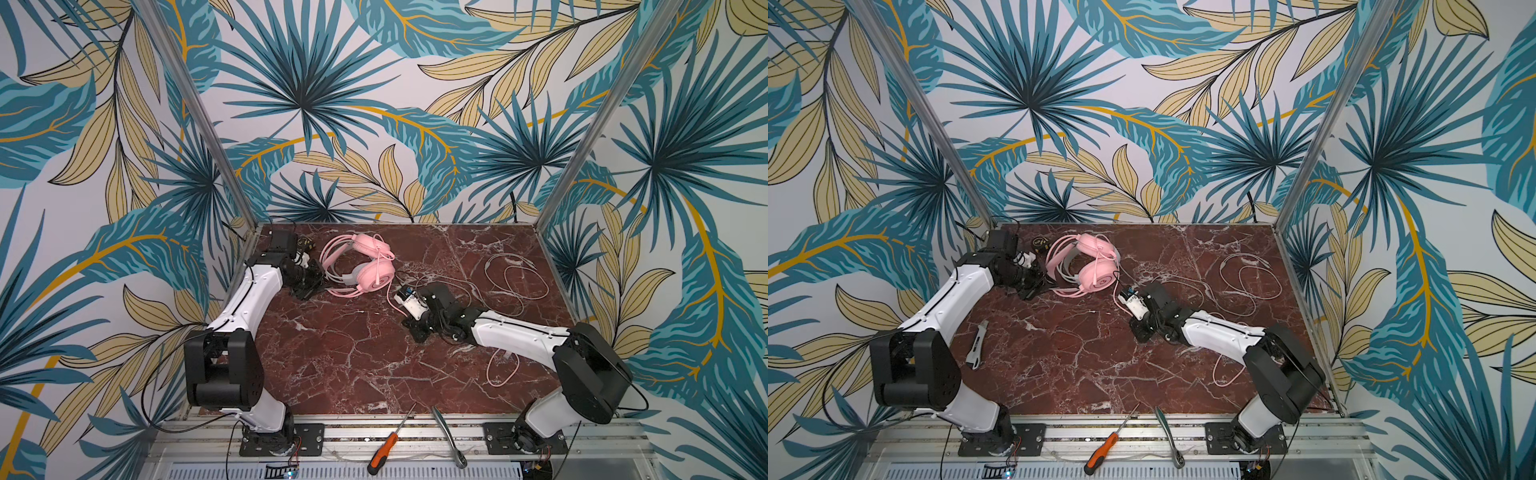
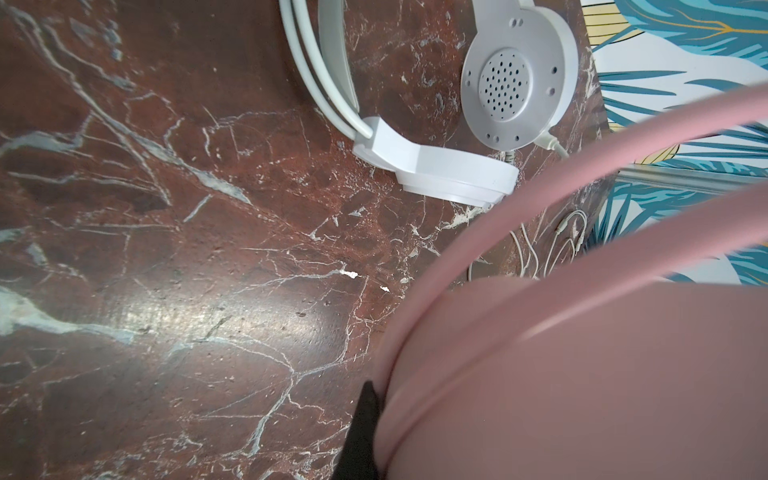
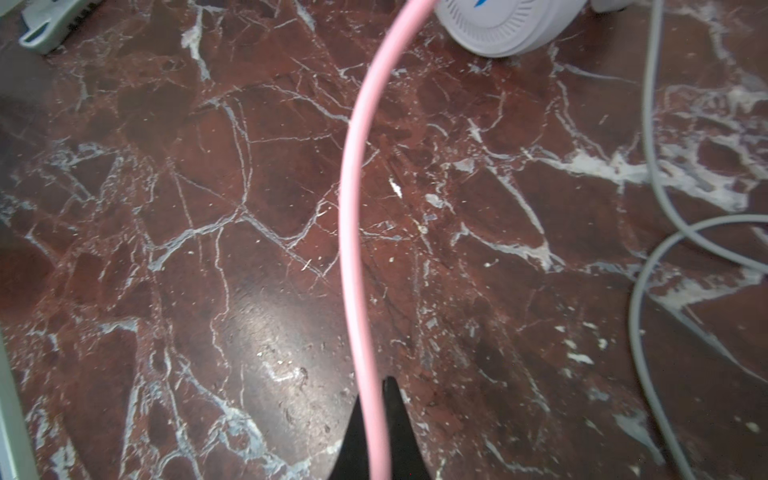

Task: Wrap the headphones

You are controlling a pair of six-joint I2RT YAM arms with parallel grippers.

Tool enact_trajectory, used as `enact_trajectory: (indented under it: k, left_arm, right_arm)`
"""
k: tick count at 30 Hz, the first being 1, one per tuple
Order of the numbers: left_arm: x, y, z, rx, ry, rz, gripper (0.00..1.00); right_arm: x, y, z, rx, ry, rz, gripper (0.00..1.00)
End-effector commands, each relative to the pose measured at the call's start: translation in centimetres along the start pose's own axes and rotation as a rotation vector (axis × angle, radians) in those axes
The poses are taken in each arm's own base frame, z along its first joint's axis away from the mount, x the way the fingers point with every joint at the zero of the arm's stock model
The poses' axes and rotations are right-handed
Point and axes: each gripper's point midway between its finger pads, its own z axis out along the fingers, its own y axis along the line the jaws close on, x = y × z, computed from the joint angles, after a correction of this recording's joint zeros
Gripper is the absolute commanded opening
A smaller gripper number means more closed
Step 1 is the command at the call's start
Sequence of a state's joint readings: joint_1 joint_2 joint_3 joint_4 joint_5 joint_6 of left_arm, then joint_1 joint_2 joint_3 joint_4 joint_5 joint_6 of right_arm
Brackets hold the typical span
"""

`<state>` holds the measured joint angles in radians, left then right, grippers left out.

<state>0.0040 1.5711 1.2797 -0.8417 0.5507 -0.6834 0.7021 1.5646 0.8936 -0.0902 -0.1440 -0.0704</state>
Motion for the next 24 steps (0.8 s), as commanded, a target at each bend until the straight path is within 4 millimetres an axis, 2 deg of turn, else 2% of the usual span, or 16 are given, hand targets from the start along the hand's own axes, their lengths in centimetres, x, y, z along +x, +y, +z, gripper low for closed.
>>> enact_trajectory:
  k: [1, 9, 15, 19, 24]
  left_arm:
    - [0.2, -0.4, 0.4, 0.049, 0.035, 0.045, 0.0]
    - [0.4, 1.1, 0.9, -0.029, 0.067, 0.112, 0.0]
    - [0.7, 2.1, 0.8, -0.091, 0.087, 0.175, 0.0]
    - [1.3, 2.2, 1.1, -0.112, 0.107, 0.219, 0.0]
    - [2.2, 2.0, 1.8, -0.132, 0.131, 0.281, 0.0]
  right_arm:
    - [0.0, -1.1, -1.7, 0.086, -0.002, -0.058, 0.0]
    - [-2.1, -2.1, -5.7, 0.162, -0.066, -0.288, 0.0]
    - [-5.2, -4.2, -8.0, 0.241, -0.116, -0.366, 0.0]
    - [-7.4, -5.8, -8.7, 0.257, -0.152, -0.374, 0.0]
    - [-9.3, -7.8, -8.3, 0.269, -0.165, -0.342, 0.0]
